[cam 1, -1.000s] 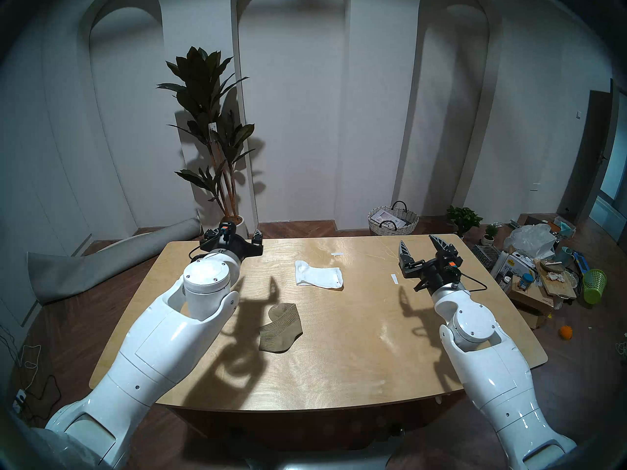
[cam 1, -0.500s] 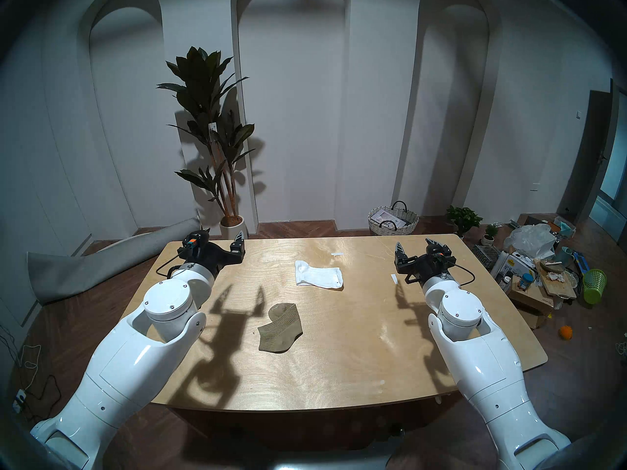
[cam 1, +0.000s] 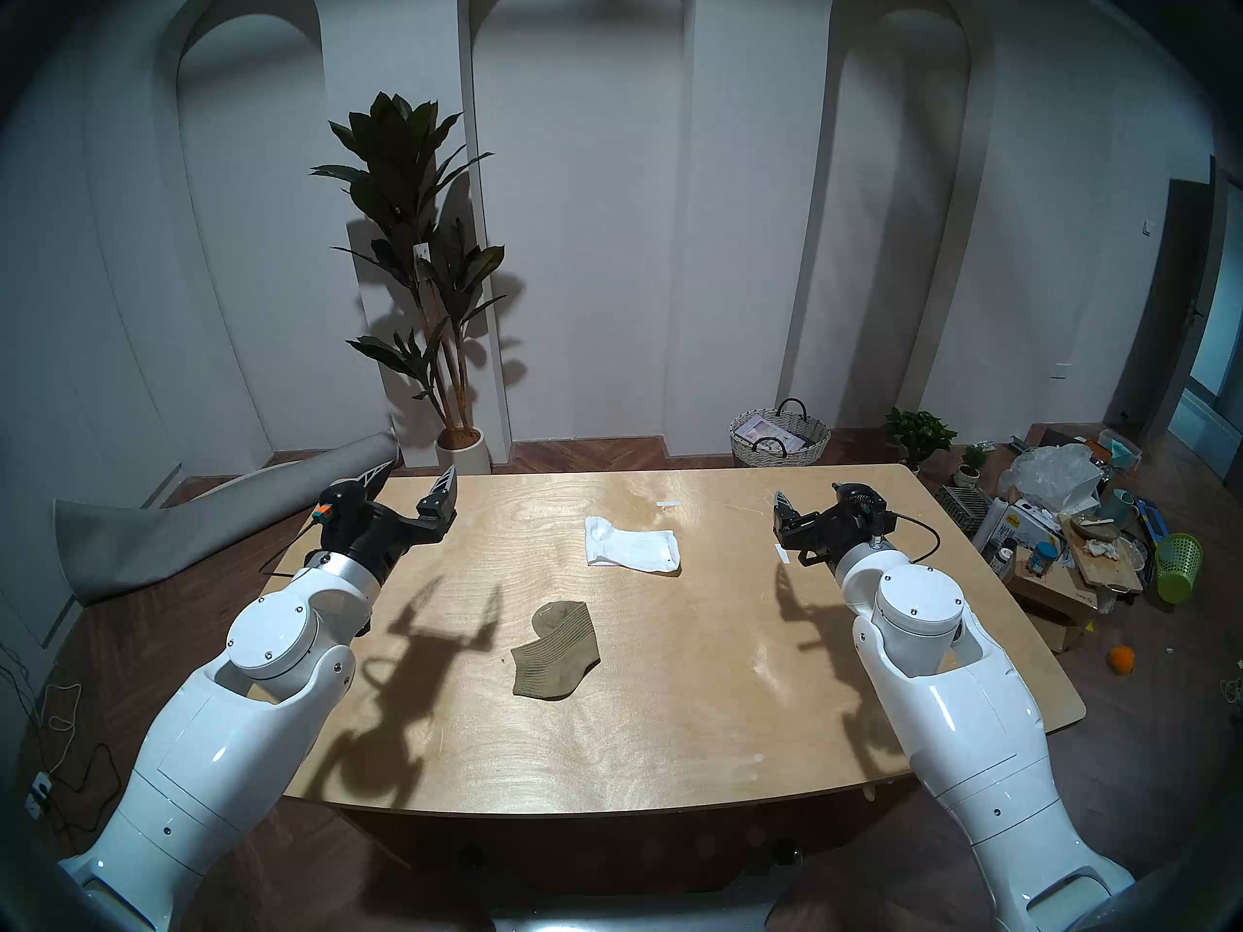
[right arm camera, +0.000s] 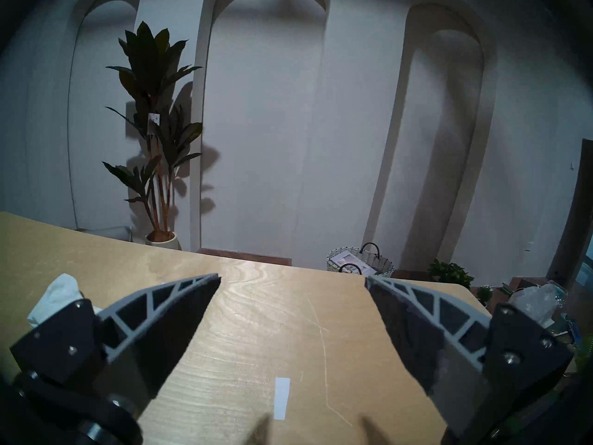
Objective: Fold socks in half once and place them neatly on the table
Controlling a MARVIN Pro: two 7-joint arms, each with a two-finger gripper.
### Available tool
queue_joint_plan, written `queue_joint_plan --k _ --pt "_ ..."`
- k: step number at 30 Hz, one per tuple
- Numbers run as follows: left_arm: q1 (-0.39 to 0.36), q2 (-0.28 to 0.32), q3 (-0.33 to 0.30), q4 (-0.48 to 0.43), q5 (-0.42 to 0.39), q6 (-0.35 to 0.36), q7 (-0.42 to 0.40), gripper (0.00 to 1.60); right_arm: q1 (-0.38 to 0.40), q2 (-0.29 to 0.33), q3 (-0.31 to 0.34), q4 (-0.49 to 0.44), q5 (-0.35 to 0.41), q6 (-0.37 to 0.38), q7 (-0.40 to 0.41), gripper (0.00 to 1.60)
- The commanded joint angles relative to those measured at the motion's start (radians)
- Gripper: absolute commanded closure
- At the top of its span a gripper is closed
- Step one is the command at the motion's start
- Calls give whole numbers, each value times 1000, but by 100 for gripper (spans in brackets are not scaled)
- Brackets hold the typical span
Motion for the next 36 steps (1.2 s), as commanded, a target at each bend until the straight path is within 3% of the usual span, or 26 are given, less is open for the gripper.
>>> queue_joint_plan --k 1,9,15,36 --pt "-67 -59 14 46 7 -100 -27 0 -7 29 10 -32 19 -63 63 0" --pt "-93 -63 20 78 10 -112 -36 0 -1 5 21 -7 28 -108 60 0" --pt "-84 -37 18 54 28 -68 -29 0 -8 -19 25 -4 4 -166 16 0" --pt "-83 -42 12 48 35 -52 -30 0 -9 -26 22 2 -10 -189 2 0"
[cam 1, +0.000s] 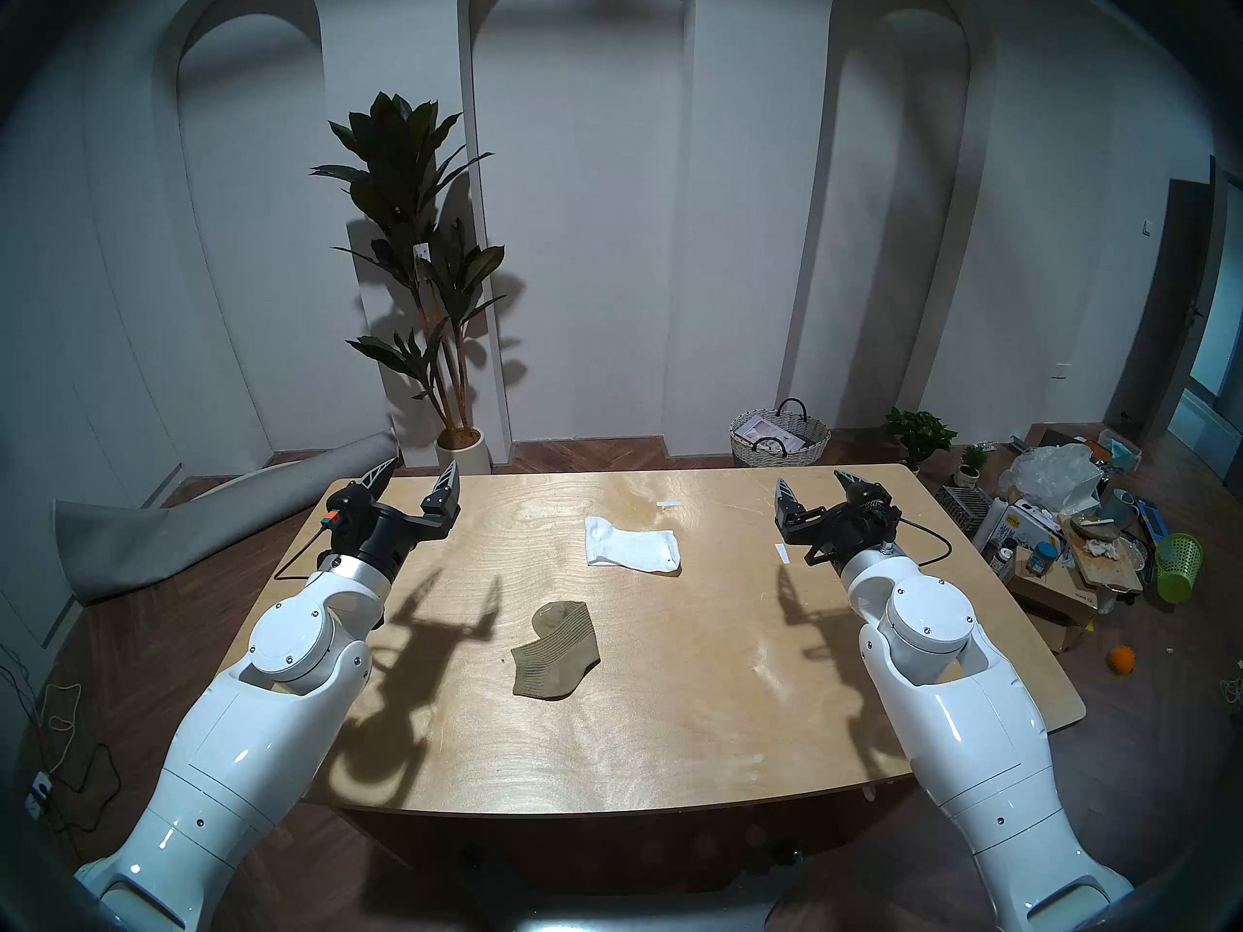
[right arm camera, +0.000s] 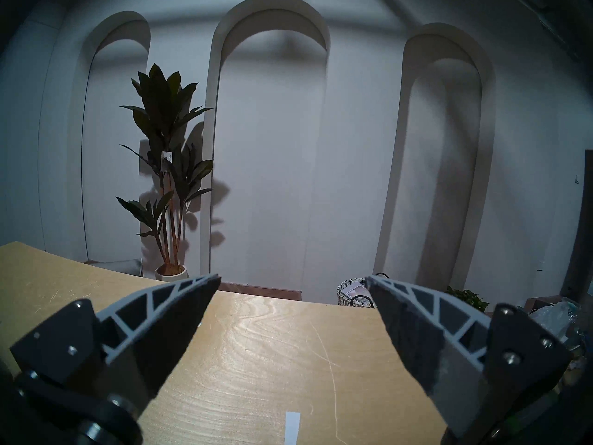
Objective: Fold socks in half once and place them neatly on the table
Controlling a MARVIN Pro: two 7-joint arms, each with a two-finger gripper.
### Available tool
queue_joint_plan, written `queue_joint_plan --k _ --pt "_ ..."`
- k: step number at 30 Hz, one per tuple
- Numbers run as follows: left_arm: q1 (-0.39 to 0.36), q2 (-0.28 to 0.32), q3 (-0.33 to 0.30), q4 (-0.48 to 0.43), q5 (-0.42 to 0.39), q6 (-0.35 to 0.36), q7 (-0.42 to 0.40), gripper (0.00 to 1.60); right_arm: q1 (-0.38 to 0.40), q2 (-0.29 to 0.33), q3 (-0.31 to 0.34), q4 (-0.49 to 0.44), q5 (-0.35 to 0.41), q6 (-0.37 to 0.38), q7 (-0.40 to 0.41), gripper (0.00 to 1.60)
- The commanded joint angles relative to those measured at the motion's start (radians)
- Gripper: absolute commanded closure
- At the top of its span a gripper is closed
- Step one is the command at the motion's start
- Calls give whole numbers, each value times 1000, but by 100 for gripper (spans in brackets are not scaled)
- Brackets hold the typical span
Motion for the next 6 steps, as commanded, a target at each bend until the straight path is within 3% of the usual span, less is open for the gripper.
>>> queue_joint_plan --k 1,6 --pt "-20 -1 -11 -20 -2 -7 2 0 8 -2 2 -18 3 -17 5 0" --pt "-19 -1 -12 -20 -1 -6 2 0 7 -3 2 -18 2 -17 5 0"
